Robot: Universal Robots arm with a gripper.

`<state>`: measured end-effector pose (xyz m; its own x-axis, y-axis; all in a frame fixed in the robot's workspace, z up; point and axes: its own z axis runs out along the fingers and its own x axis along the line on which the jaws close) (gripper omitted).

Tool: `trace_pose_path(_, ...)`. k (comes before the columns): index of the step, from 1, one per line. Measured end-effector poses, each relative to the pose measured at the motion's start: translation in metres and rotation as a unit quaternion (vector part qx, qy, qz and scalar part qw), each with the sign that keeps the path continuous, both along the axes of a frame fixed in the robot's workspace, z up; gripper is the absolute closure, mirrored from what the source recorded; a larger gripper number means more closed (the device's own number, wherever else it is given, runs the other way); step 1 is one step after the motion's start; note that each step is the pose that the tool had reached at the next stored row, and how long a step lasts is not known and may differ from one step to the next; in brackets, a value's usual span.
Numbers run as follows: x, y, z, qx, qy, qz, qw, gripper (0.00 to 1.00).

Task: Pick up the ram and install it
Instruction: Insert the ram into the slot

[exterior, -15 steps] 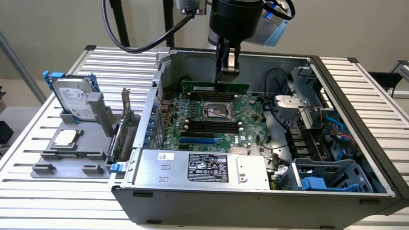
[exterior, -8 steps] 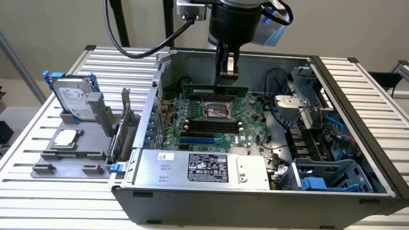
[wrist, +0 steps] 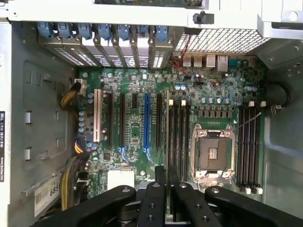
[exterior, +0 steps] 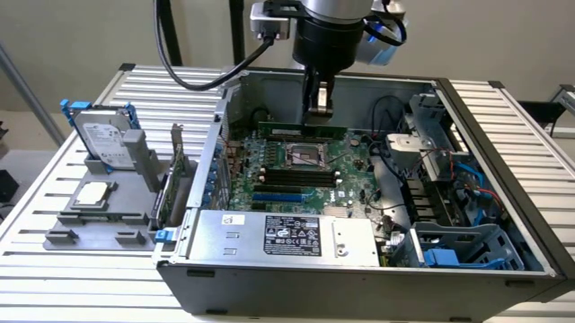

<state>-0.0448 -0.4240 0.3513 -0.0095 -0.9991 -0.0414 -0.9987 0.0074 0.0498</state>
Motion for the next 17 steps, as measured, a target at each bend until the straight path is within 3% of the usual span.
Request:
trace_pose_path(13,0.000,0.0215,-0.0236,0.0000,0.0000,-0.007,1.0000,0.87)
trace_pose_path(17,0.001,0.0257,-0.0309,0.0001,0.0000,-0.008,1.0000,0.87)
